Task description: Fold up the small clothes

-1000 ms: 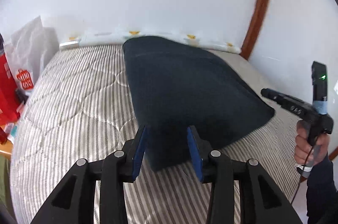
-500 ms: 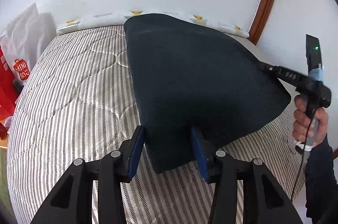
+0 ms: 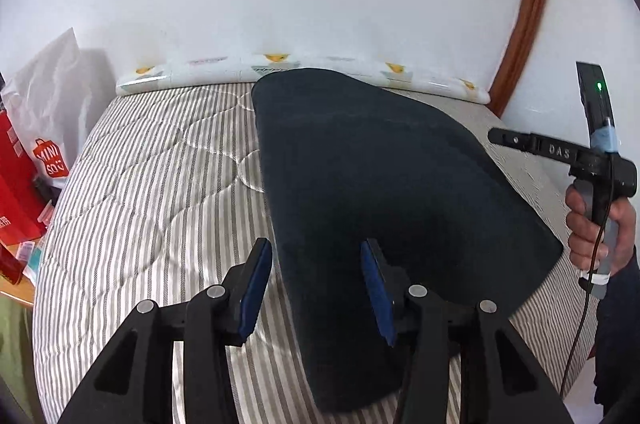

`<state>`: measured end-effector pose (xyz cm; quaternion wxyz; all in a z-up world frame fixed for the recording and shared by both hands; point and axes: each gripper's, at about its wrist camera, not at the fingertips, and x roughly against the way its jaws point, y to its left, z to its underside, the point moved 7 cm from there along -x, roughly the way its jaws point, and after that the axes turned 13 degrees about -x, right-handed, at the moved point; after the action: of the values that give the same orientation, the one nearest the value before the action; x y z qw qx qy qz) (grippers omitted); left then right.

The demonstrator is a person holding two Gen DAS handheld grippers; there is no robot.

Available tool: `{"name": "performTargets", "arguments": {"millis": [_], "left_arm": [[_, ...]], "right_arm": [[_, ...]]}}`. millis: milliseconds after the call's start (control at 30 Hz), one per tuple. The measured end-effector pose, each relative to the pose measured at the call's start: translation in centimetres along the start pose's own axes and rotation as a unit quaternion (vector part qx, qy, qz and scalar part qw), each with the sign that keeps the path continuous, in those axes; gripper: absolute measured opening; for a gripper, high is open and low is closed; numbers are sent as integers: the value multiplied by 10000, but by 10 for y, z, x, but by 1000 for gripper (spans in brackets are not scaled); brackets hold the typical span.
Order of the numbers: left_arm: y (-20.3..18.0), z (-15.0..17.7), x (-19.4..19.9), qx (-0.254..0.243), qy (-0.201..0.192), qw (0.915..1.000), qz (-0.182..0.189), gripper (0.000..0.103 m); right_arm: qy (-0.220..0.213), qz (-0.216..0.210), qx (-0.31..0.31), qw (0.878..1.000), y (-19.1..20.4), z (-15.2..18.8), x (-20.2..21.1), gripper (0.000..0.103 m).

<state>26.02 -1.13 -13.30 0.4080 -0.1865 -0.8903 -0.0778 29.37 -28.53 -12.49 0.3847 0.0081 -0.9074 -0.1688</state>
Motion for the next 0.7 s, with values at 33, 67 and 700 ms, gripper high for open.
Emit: {"name": "performTargets", "arguments": {"millis": [33, 67, 700], "left_arm": [[3, -2, -4, 51, 4, 10000, 14, 46], [7, -4, -7, 106, -1, 9999, 11, 50], [18, -8, -33, 170, 118, 9996, 179, 52]], "right_arm": [[64, -17, -23, 10000, 3, -6, -9, 42], [118, -10, -41, 9999, 4, -10, -15, 42], [226, -20, -109, 9997, 14, -42, -72, 9]]}}
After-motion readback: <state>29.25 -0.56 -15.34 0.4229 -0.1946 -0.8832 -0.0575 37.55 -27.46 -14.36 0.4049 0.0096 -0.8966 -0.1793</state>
